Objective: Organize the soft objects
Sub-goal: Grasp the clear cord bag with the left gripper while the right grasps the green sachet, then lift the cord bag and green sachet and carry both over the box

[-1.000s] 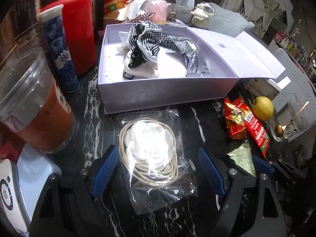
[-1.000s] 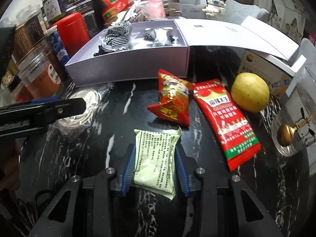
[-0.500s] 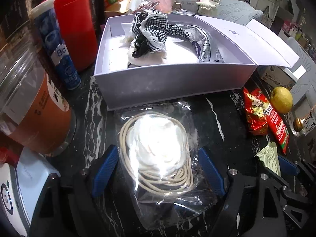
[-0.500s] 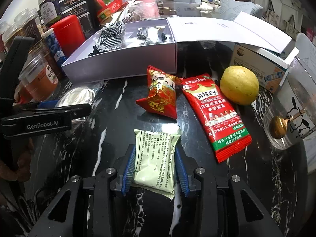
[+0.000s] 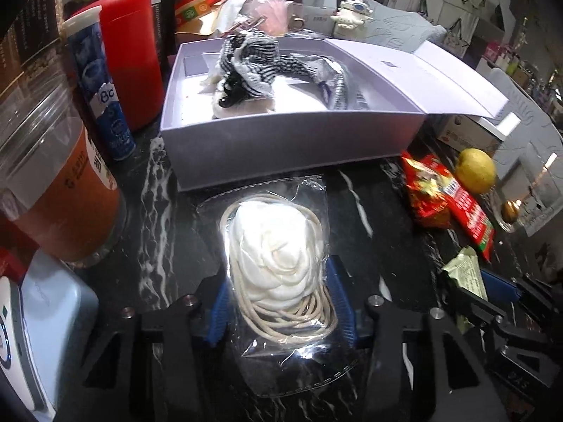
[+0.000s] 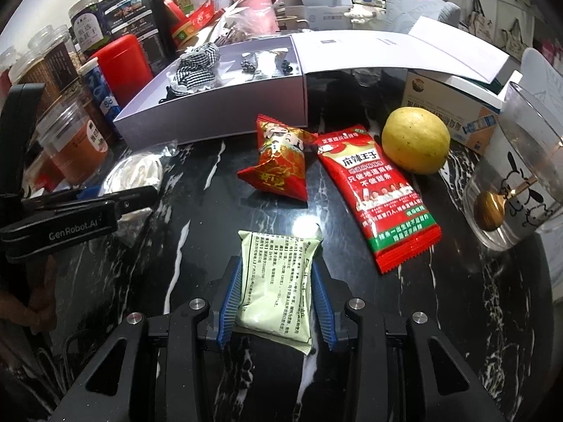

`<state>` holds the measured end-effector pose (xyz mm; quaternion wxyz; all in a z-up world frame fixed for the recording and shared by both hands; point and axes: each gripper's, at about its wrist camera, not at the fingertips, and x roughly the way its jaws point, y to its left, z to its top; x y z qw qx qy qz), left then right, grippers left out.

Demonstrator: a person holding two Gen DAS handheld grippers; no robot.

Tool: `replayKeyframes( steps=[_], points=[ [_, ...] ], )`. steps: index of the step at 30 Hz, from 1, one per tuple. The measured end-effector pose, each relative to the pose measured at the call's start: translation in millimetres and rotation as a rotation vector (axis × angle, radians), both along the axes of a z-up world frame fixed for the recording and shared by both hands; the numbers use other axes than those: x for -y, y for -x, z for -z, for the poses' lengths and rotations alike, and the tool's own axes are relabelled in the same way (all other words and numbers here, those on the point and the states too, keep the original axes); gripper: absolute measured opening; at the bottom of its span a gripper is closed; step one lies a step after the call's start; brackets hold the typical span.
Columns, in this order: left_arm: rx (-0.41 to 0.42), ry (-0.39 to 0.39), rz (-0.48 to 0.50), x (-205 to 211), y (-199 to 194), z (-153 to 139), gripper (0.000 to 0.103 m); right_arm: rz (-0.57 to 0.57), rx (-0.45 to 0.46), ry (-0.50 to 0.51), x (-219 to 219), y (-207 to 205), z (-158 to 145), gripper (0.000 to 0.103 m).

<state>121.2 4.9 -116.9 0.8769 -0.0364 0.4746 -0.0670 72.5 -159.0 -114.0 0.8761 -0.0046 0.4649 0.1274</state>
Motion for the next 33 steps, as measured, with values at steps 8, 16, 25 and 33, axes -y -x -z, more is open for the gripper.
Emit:
replayKeyframes(
  steps=[8,16,25,33],
  points=[
    [0.008,0.035,0.035,9,29,-8,0.044,-0.007,0.016,-0.036,7,16,-5,0.038],
    [0.084,0.02,0.048,16,61,-35,0.044,-0.021,0.034,-0.074,13,37,-12,0.038],
    [0.182,0.037,0.089,24,88,-75,0.044,-0.053,0.113,-0.118,10,63,-42,0.038],
    [0.279,0.039,0.093,22,92,-112,0.044,-0.102,0.192,-0.134,2,63,-78,0.038]
  ],
)
